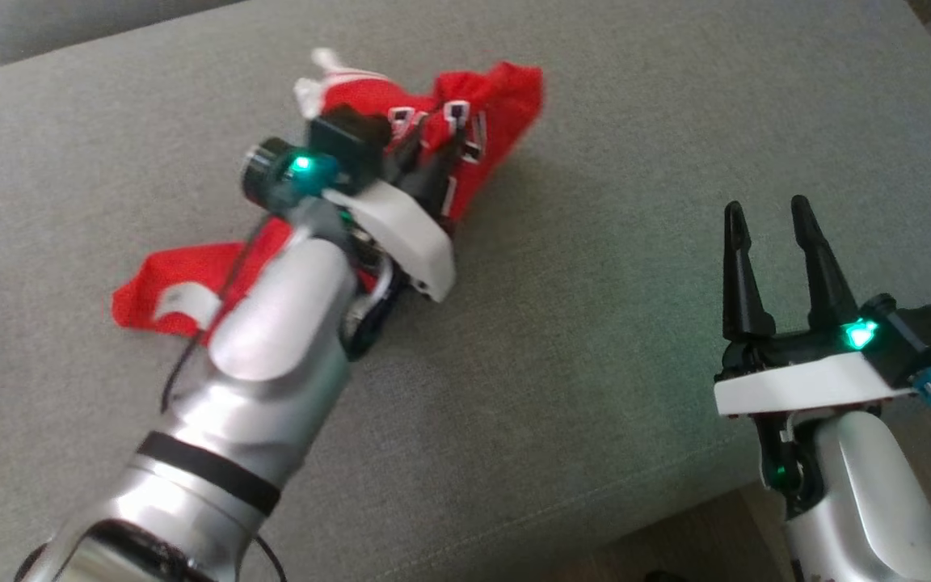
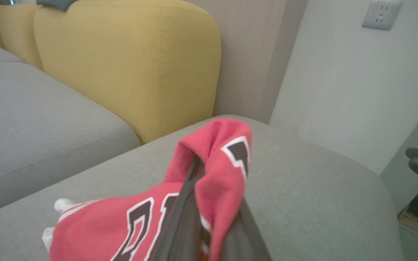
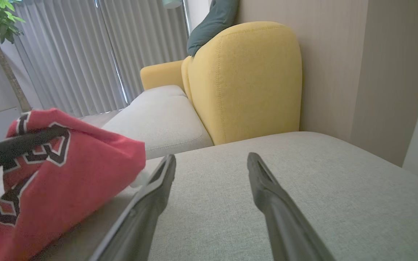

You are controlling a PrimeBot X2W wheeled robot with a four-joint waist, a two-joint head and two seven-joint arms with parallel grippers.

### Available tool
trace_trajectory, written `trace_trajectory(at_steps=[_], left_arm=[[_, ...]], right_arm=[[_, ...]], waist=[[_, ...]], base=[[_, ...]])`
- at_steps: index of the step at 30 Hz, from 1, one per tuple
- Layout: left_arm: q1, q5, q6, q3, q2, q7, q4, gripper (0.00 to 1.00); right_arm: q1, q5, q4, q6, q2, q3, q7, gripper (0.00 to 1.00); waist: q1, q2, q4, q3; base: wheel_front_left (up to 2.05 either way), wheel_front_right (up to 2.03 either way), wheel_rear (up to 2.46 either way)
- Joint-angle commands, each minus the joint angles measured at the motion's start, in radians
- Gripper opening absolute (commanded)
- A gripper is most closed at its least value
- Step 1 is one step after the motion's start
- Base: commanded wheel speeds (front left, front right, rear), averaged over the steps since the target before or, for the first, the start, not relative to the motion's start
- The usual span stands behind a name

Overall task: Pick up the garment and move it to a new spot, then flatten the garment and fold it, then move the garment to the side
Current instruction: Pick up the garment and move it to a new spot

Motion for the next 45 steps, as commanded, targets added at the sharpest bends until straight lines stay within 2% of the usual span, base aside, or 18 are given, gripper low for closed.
trace_trajectory(at_steps=[1,2,3,7,9,14,17,30,40,45], left_arm=[[-0.027,-0.006,0.031,0.003,0.018,-0.012,-0.039,0.0],[-0.021,-0.008,0.044,-0.008,0.018,-0.012,-0.035,0.45],[-0.017,-0.007,0.055,-0.015,0.018,-0.012,-0.027,1.0],[0.01,0.004,0.098,0.017,0.019,-0.012,-0.015,1.0],[0.035,0.012,0.119,0.052,0.028,-0.012,-0.026,1.0],[0.131,0.043,0.162,0.159,0.061,-0.012,-0.113,1.0],[0.184,0.053,0.174,0.207,0.071,-0.012,-0.155,1.0],[0.478,0.135,0.183,0.447,0.08,-0.012,-0.336,1.0],[0.69,0.198,0.203,0.585,0.052,-0.012,-0.432,1.0],[0.794,0.23,0.191,0.623,0.04,-0.012,-0.479,1.0]], right_arm=[[-0.009,0.02,-0.043,0.008,0.0,0.025,-0.009,1.0],[-0.011,0.031,-0.047,0.008,0.0,0.024,-0.009,1.0],[-0.013,0.037,-0.051,0.008,0.0,0.022,-0.009,1.0],[-0.013,0.047,-0.049,0.008,0.0,0.008,-0.009,1.0],[-0.012,0.017,-0.041,0.008,0.0,0.004,-0.009,1.0],[-0.009,-0.008,-0.018,0.008,0.0,-0.004,-0.009,1.0],[-0.007,-0.017,-0.011,0.008,0.0,-0.007,-0.009,1.0],[0.026,-0.036,0.03,0.008,0.0,-0.011,-0.009,1.0],[0.08,-0.043,0.071,0.008,0.0,-0.019,-0.009,1.0],[0.102,-0.046,0.09,0.008,0.0,-0.018,-0.009,1.0]], waist=[[0.0,0.0,-0.005,0.012],[0.0,0.0,-0.004,0.015],[0.0,0.0,-0.001,0.018],[0.0,0.0,0.023,0.02],[0.0,0.0,0.042,0.017],[0.0,0.0,0.098,-0.005],[0.0,0.0,0.12,-0.016],[0.0,0.0,0.231,-0.112],[0.0,0.0,0.274,-0.19],[0.0,0.0,0.281,-0.22]], base=[[0.0,0.0,0.0],[0.0,0.0,0.0],[0.0,0.0,0.0],[0.0,0.0,0.0],[0.0,0.0,0.0],[0.0,0.0,0.0],[0.0,0.0,0.0],[0.0,0.0,0.0],[0.0,0.0,0.0],[0.0,0.0,0.0]])
